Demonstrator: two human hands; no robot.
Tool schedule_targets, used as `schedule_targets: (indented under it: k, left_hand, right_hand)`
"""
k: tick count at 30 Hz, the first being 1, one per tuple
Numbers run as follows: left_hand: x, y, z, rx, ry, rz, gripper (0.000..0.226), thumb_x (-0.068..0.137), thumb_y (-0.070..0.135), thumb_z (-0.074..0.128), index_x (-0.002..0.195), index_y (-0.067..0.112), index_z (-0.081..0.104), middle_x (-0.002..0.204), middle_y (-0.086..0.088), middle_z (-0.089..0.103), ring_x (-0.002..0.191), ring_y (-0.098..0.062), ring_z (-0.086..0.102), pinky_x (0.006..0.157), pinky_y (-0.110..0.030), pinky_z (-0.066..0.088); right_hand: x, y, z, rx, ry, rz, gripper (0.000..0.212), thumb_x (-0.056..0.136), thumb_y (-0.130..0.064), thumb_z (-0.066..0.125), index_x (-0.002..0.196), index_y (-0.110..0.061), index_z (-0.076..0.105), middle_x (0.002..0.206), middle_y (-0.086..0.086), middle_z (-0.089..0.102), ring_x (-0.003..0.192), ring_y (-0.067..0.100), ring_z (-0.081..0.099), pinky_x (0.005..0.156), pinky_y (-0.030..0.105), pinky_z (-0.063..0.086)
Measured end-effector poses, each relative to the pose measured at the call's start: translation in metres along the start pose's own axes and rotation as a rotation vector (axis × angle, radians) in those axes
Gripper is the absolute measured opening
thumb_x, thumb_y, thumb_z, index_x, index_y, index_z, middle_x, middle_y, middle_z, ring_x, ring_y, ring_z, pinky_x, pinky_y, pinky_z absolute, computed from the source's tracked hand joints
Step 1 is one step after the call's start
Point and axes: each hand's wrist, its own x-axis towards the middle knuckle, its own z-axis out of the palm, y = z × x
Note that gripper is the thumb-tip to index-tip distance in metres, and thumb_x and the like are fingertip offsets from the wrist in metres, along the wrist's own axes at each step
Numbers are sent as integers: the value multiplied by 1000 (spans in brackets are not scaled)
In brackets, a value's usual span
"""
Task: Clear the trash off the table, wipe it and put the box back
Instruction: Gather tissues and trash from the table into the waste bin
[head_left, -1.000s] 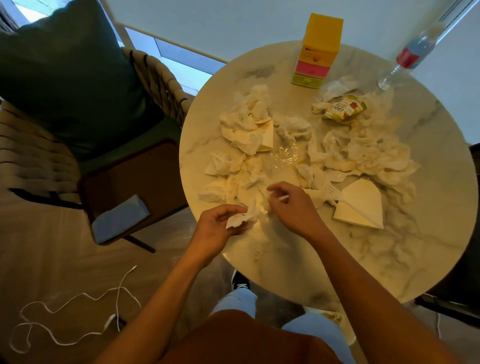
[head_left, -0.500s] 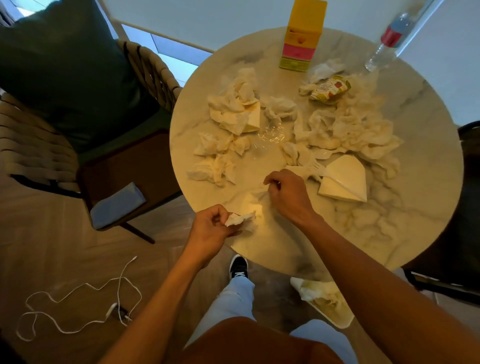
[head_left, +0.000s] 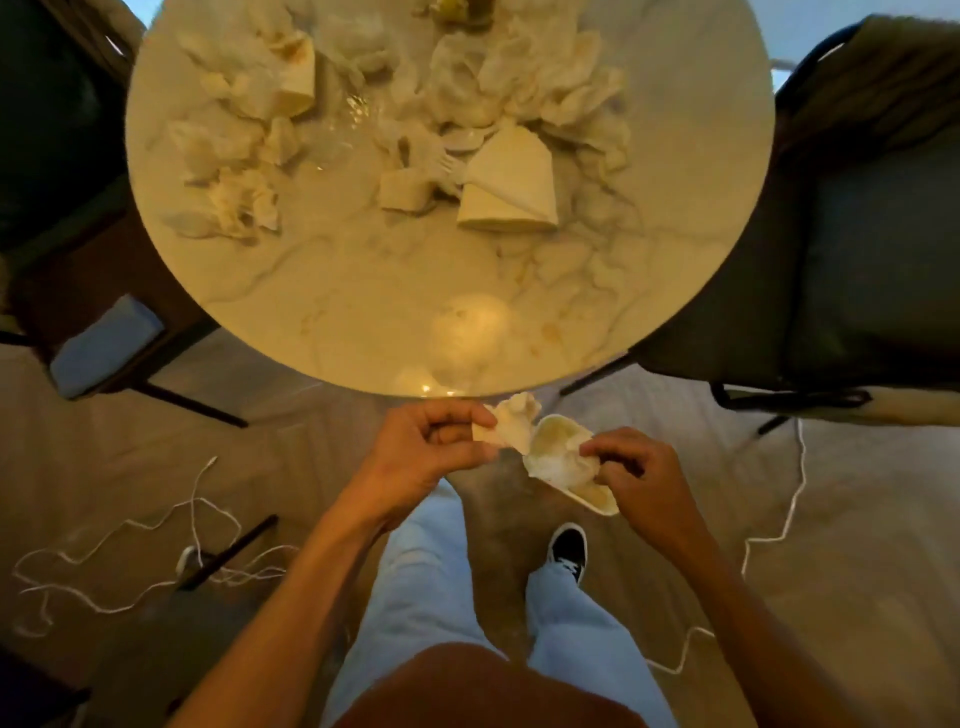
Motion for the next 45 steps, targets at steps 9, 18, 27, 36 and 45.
schedule_targets:
  k: [9,18,27,36,45]
  left_hand:
    - [34,-123,89,250,-41,-172,31,79,-4,61,87,22,76,79,-24,60,74,-22,52,75,-34,46]
    - [175,-284,121,463,25,-325,38,84,3,60,114,25,66,96,0,61,66,-8,55,61,-19,51]
    - [270,-377,121,652,-76,-491,21,83,11,52,96,18,67,98,5,57,105,-23,53,85,-31,44]
    - [208,-318,94,415,86,-462,30,89,8,54,115,16,66,98,-7,64,85,-14,59,76,-28,50]
    - [112,-179,70,345,51,-273,19,93,13,56,100,28,66,104,-11,68,87,-21,61,81,-34,49]
  right_hand:
    - [-3,164,-8,-182,-91,305,43,89,0,55,132,-6,54,135,7,47,107,9,45,76,-10,20]
    - [64,304,43,-104,-133,425,59,88,-16,56,144,-15,38,154,-5,26,131,17,43,108,41,39]
    - [87,367,65,-107,-99,470,47,91,-18,53,137,-17,48,154,-3,27,122,16,50,103,36,44]
    - [73,274,43,-91,-103,465,43,90,-18,51,132,-25,54,127,-3,57,88,4,55,76,22,42]
    - [72,102,13,-186,-208,262,32,92,-21,54,124,-23,60,120,-3,62,99,8,58,84,27,49]
